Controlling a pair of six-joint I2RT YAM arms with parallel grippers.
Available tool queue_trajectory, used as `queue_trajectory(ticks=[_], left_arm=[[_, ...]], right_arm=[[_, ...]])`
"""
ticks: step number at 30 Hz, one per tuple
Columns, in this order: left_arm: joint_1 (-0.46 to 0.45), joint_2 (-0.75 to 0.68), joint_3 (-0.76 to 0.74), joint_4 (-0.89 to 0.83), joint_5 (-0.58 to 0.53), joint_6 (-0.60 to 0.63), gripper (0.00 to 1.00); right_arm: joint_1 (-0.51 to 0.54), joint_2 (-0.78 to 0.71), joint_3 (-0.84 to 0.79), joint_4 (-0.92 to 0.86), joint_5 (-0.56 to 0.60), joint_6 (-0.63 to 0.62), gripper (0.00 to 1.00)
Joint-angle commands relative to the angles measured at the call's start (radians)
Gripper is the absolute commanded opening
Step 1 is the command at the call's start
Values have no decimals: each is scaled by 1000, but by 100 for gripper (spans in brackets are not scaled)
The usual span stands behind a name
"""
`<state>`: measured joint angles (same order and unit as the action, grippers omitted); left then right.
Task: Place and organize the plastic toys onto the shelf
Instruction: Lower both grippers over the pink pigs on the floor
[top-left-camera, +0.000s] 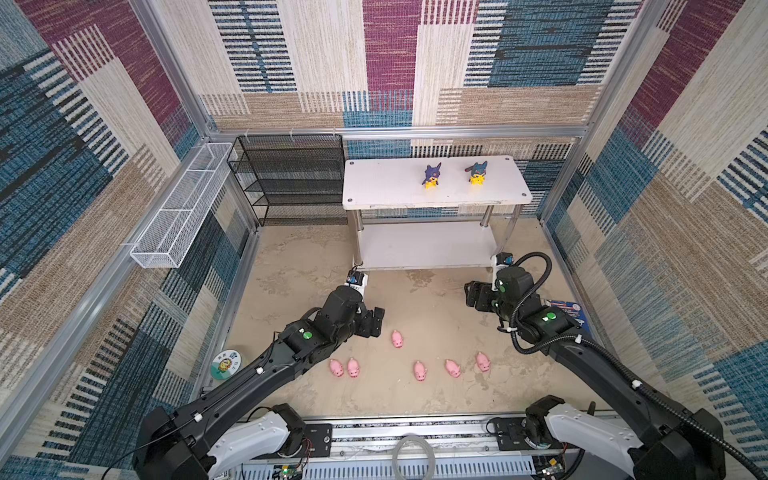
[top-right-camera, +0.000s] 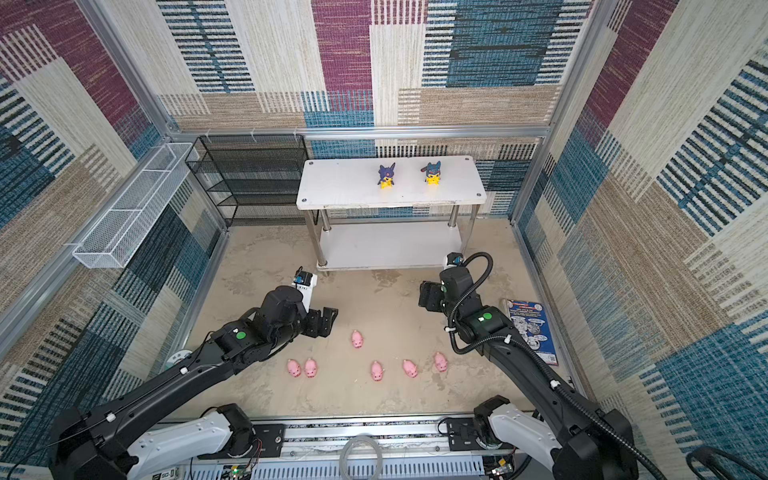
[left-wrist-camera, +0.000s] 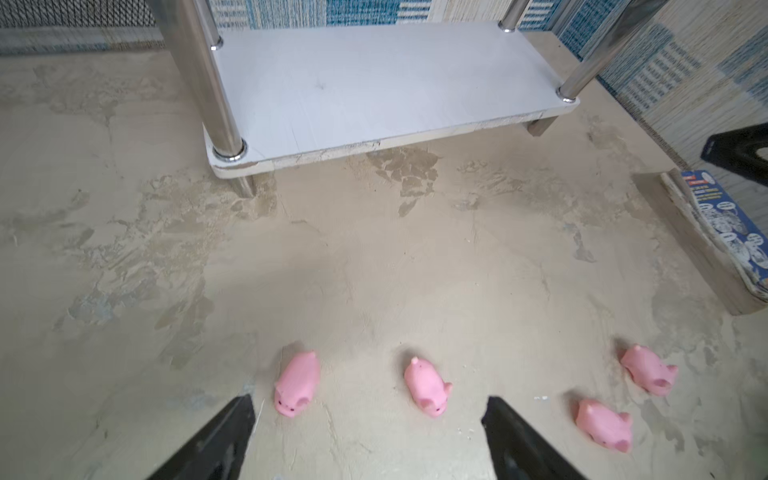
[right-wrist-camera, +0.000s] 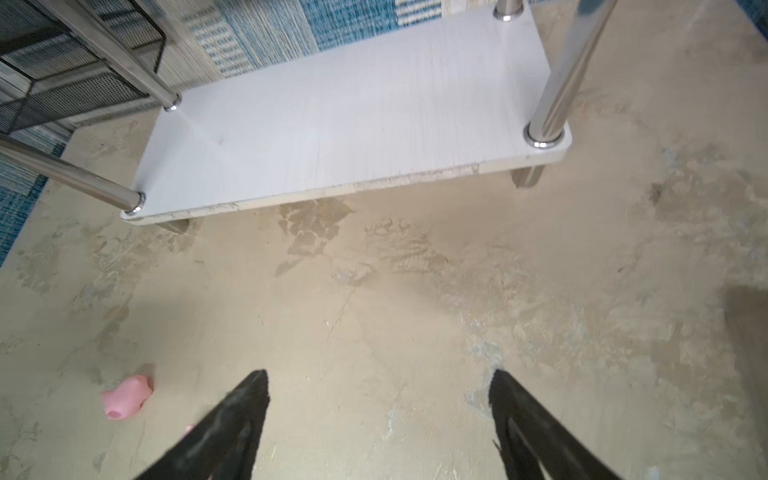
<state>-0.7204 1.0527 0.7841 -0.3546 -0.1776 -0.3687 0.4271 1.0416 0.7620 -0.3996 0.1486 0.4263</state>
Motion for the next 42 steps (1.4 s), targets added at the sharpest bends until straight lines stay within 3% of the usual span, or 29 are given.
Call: queue_trajectory(ticks=[1,19,24,33,38,42], left_arm=[[1,-1,-30,64,20,-42,92],[1,82,-83,123,25,-48,92],[2,159,-64,140,71,-33,92],[-2,247,-67,214,134,-26,91],[-22,224,-64,223,164,-4,91],[-40,174,-75,232,191,20,99]], right_arm=[[1,13,-37,71,-24,42,86],[-3,100,-131,48,-85,111,86],[-4,100,-168,-14,-36,140,83],[8,-72,-240,-85,-83,241,79],[43,-93,-265,-114,-74,307,76],[84,-105,-267,-134,-55,343,76]])
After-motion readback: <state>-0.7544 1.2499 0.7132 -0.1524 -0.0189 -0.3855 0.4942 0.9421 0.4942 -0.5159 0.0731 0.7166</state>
